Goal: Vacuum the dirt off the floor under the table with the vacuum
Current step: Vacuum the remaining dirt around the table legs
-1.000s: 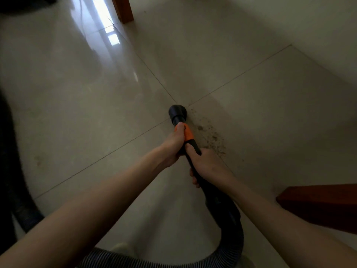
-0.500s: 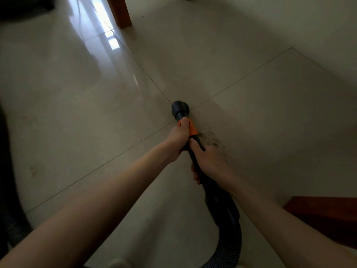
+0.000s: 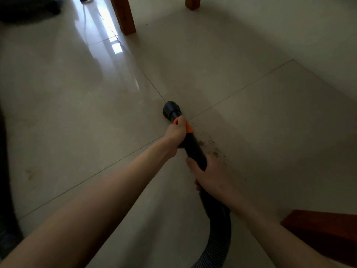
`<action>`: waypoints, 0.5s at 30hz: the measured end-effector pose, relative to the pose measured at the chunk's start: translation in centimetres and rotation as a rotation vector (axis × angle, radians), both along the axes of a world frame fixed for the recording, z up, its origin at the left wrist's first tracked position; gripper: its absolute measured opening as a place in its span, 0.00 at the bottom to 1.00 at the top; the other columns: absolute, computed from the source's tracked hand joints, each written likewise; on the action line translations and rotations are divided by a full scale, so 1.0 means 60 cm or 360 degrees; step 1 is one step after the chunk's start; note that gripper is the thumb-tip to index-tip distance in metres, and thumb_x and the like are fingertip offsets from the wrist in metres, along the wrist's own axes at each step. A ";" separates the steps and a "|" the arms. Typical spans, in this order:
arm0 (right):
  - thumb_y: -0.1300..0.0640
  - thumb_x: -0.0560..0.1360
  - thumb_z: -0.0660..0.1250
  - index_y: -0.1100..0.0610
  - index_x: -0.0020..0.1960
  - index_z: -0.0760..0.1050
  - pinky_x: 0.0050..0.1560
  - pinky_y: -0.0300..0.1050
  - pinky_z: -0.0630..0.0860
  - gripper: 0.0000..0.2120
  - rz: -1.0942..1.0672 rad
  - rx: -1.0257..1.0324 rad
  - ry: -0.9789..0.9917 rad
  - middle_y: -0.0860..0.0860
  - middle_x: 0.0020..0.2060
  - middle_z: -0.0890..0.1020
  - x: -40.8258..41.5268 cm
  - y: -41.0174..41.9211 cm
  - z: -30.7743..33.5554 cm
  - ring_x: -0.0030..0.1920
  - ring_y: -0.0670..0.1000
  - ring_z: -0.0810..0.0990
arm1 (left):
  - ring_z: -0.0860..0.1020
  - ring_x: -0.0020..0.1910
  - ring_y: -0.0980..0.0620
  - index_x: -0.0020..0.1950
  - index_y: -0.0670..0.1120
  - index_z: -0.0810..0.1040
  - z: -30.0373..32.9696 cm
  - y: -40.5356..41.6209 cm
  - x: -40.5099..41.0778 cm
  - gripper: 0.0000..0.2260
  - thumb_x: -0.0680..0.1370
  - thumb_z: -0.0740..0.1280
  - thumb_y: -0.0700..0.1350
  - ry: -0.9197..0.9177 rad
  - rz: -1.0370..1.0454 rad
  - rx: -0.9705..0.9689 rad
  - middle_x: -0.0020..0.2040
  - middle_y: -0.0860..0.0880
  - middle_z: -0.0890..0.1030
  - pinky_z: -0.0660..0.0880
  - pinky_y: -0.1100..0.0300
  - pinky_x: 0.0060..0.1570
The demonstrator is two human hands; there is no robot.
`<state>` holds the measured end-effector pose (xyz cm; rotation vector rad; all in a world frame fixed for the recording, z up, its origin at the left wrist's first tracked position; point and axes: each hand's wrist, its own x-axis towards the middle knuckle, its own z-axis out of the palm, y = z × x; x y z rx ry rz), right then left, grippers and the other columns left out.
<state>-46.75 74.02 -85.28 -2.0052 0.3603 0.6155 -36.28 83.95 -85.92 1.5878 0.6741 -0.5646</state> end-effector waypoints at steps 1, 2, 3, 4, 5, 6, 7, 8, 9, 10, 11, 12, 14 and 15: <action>0.38 0.75 0.61 0.49 0.47 0.67 0.37 0.47 0.77 0.14 0.0066 -0.0067 -0.0053 0.51 0.38 0.79 0.000 0.000 -0.005 0.35 0.50 0.80 | 0.75 0.39 0.47 0.59 0.41 0.69 0.004 0.005 0.010 0.19 0.81 0.52 0.56 -0.0026 0.0018 0.0009 0.42 0.44 0.74 0.74 0.56 0.39; 0.38 0.75 0.61 0.48 0.48 0.67 0.38 0.47 0.77 0.14 0.0085 -0.0094 -0.0104 0.51 0.39 0.79 0.004 0.001 -0.007 0.36 0.50 0.80 | 0.75 0.39 0.48 0.56 0.42 0.69 0.006 0.012 0.020 0.19 0.82 0.51 0.57 -0.0063 0.0006 0.0021 0.42 0.45 0.74 0.74 0.57 0.38; 0.38 0.76 0.61 0.48 0.49 0.67 0.36 0.45 0.77 0.14 0.0073 -0.0090 -0.0145 0.51 0.39 0.79 0.013 0.002 -0.004 0.36 0.49 0.79 | 0.74 0.38 0.49 0.54 0.42 0.69 0.007 0.018 0.027 0.20 0.82 0.50 0.57 -0.0120 -0.0039 0.0056 0.41 0.45 0.74 0.73 0.58 0.38; 0.39 0.77 0.61 0.49 0.48 0.67 0.34 0.44 0.75 0.13 0.0045 -0.0082 -0.0177 0.51 0.38 0.79 0.026 0.002 -0.002 0.35 0.49 0.78 | 0.74 0.38 0.50 0.53 0.43 0.70 0.006 0.025 0.032 0.20 0.82 0.49 0.58 -0.0188 -0.0121 0.0115 0.41 0.45 0.74 0.71 0.58 0.38; 0.40 0.77 0.60 0.50 0.47 0.67 0.33 0.42 0.74 0.13 0.0024 -0.0094 -0.0210 0.51 0.38 0.79 0.042 0.003 0.004 0.34 0.48 0.78 | 0.73 0.39 0.50 0.52 0.44 0.70 0.005 0.033 0.029 0.19 0.82 0.48 0.57 -0.0264 -0.0228 0.0204 0.43 0.45 0.75 0.70 0.58 0.39; 0.40 0.77 0.60 0.50 0.46 0.67 0.33 0.42 0.74 0.13 0.0019 -0.0127 -0.0233 0.51 0.37 0.79 0.061 0.005 0.007 0.34 0.48 0.78 | 0.74 0.43 0.49 0.52 0.47 0.71 -0.003 0.047 0.024 0.17 0.82 0.49 0.56 -0.0335 -0.0361 0.0366 0.47 0.44 0.75 0.70 0.57 0.43; 0.40 0.77 0.60 0.51 0.47 0.68 0.35 0.43 0.76 0.14 0.0010 -0.0147 -0.0250 0.51 0.37 0.79 0.080 0.006 0.010 0.35 0.49 0.79 | 0.74 0.52 0.46 0.57 0.48 0.71 -0.018 0.064 0.015 0.16 0.82 0.51 0.56 -0.0380 -0.0547 0.0652 0.54 0.42 0.75 0.70 0.55 0.51; 0.39 0.77 0.60 0.52 0.48 0.70 0.37 0.45 0.78 0.15 0.0000 -0.0152 -0.0260 0.51 0.38 0.80 0.102 0.009 0.012 0.36 0.49 0.80 | 0.70 0.63 0.44 0.66 0.48 0.68 -0.035 0.088 0.003 0.19 0.81 0.54 0.57 -0.0375 -0.0753 0.1002 0.64 0.41 0.71 0.67 0.51 0.59; 0.39 0.77 0.60 0.54 0.51 0.71 0.40 0.46 0.79 0.17 -0.0016 -0.0141 -0.0265 0.52 0.38 0.81 0.123 0.012 0.013 0.37 0.50 0.81 | 0.62 0.71 0.42 0.74 0.49 0.60 -0.055 0.114 -0.010 0.26 0.79 0.57 0.59 -0.0316 -0.0952 0.1269 0.72 0.41 0.63 0.62 0.47 0.66; 0.39 0.77 0.60 0.56 0.53 0.71 0.42 0.47 0.79 0.19 -0.0032 -0.0133 -0.0271 0.52 0.37 0.81 0.143 0.014 0.013 0.37 0.50 0.81 | 0.53 0.75 0.42 0.77 0.51 0.51 -0.074 0.140 -0.024 0.33 0.77 0.59 0.61 -0.0237 -0.1101 0.1412 0.76 0.43 0.53 0.56 0.42 0.69; 0.39 0.77 0.60 0.57 0.53 0.72 0.42 0.48 0.80 0.20 -0.0039 -0.0130 -0.0278 0.52 0.37 0.81 0.166 0.019 0.012 0.36 0.51 0.81 | 0.46 0.76 0.42 0.77 0.53 0.44 -0.093 0.166 -0.037 0.38 0.75 0.60 0.64 -0.0142 -0.1198 0.1460 0.78 0.45 0.45 0.50 0.37 0.69; 0.39 0.77 0.60 0.57 0.53 0.71 0.42 0.48 0.80 0.20 -0.0060 -0.0120 -0.0285 0.52 0.36 0.81 0.187 0.022 0.011 0.35 0.51 0.81 | 0.40 0.76 0.42 0.77 0.55 0.39 -0.111 0.187 -0.050 0.41 0.74 0.60 0.67 -0.0058 -0.1268 0.1472 0.77 0.46 0.38 0.46 0.34 0.68; 0.39 0.77 0.61 0.56 0.49 0.70 0.44 0.52 0.81 0.19 -0.0131 -0.0057 -0.0311 0.54 0.36 0.80 0.227 0.032 0.009 0.35 0.53 0.81 | 0.33 0.74 0.43 0.75 0.57 0.35 -0.138 0.213 -0.070 0.44 0.71 0.59 0.71 0.0004 -0.1318 0.1474 0.75 0.49 0.31 0.42 0.30 0.65; 0.39 0.77 0.61 0.55 0.46 0.70 0.45 0.55 0.81 0.18 -0.0165 -0.0027 -0.0328 0.56 0.38 0.81 0.244 0.037 0.009 0.36 0.55 0.82 | 0.32 0.74 0.44 0.75 0.58 0.34 -0.145 0.216 -0.076 0.45 0.70 0.58 0.72 -0.0021 -0.1320 0.1481 0.75 0.50 0.30 0.41 0.29 0.65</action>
